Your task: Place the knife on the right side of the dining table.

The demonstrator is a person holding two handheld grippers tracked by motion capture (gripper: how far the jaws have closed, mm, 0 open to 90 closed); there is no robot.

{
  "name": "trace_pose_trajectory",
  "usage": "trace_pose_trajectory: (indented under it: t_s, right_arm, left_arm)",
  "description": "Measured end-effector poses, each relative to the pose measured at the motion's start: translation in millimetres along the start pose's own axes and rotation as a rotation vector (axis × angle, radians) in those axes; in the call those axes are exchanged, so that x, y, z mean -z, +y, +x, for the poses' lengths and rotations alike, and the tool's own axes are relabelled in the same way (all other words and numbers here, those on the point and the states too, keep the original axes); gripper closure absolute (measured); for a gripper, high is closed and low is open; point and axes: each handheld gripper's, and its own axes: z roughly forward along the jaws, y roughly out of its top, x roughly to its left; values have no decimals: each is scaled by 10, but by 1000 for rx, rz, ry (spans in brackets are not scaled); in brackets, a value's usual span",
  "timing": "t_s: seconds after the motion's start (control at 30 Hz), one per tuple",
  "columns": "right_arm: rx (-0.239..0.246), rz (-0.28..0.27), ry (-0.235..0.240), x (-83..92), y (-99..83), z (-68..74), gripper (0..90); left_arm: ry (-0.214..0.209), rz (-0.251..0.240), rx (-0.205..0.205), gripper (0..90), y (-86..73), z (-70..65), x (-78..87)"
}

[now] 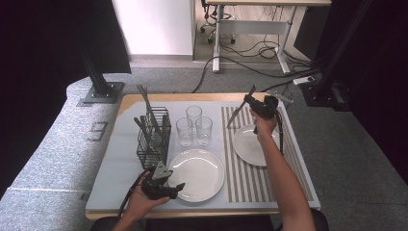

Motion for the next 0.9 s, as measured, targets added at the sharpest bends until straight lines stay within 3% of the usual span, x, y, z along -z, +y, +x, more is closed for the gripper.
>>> trace_pose_trajectory:
  t_s: [0.27, 0.9]
  right_arm:
    - [5, -27, -9, 17, 21, -14, 819]
    - [-4, -17, -23, 47, 26, -60, 818]
  left_arm:
    - [-2, 0, -5, 321, 0, -5, 0]
    - [-5, 4, -9, 321, 0, -13, -5]
